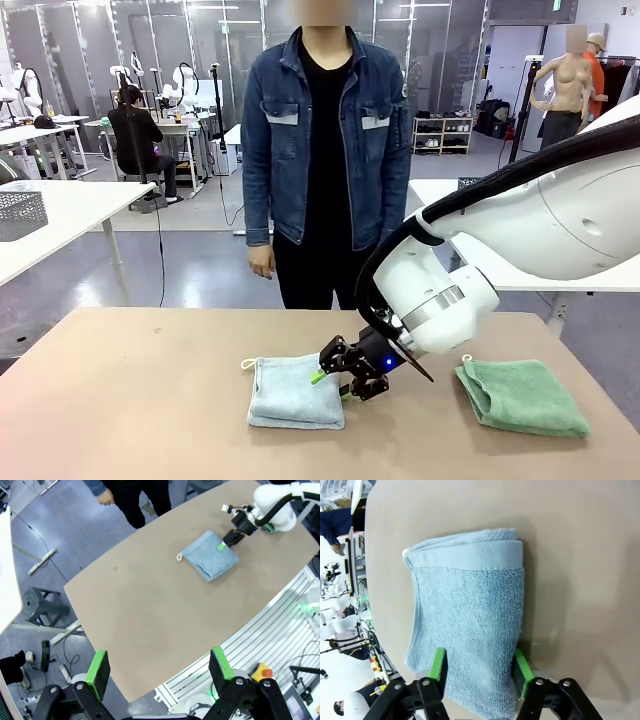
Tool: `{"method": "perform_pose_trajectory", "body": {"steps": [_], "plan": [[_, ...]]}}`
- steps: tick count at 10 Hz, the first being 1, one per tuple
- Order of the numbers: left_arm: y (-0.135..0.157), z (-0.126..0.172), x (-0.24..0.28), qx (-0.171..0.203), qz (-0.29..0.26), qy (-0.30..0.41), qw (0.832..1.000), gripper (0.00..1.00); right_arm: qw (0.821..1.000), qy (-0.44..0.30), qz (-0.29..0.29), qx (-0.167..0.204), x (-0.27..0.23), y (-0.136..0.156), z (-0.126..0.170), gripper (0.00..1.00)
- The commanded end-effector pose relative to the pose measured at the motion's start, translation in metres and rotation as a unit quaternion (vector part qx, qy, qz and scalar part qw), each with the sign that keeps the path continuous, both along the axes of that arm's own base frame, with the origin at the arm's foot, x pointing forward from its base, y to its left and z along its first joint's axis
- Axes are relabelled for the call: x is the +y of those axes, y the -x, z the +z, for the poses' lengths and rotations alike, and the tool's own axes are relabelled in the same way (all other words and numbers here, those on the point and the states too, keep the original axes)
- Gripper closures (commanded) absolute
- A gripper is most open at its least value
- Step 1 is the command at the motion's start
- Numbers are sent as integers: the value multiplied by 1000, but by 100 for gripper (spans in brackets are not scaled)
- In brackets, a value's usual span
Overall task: Fold the towels and place them in the basket.
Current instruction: Stack the folded Towel with hook on the right side of the table.
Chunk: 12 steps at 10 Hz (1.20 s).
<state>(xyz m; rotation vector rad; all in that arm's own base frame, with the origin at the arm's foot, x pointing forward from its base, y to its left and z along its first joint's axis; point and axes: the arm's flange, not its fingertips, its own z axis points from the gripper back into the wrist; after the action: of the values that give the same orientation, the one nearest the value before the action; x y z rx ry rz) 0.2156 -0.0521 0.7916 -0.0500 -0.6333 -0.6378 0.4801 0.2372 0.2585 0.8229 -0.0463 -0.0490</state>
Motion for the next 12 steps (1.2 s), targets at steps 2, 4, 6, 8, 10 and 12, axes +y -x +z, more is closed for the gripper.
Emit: {"method": "perform_pose_trajectory", "body": {"steps": [2,4,6,8,10,12], "plan": [[0,0,0,0,3,-1,1000,0,1000,0,-21,-6,11,-1,-5,100],[0,0,0,0,3,-1,1000,0,1000,4,-24,-8,14,-1,-6,100],[0,0,0,0,3,-1,1000,0,1000,7,-26,-8,18,0,-6,100],[0,0,0,0,3,-1,1000,0,1000,15,-26,-6,23,2,-3,100],[0,0,0,0,3,-1,1000,0,998,28,-40,28,31,0,4,100],[0,0,0,0,3,-1,1000,0,1000,12,-10,-7,17,3,-2,100]]}}
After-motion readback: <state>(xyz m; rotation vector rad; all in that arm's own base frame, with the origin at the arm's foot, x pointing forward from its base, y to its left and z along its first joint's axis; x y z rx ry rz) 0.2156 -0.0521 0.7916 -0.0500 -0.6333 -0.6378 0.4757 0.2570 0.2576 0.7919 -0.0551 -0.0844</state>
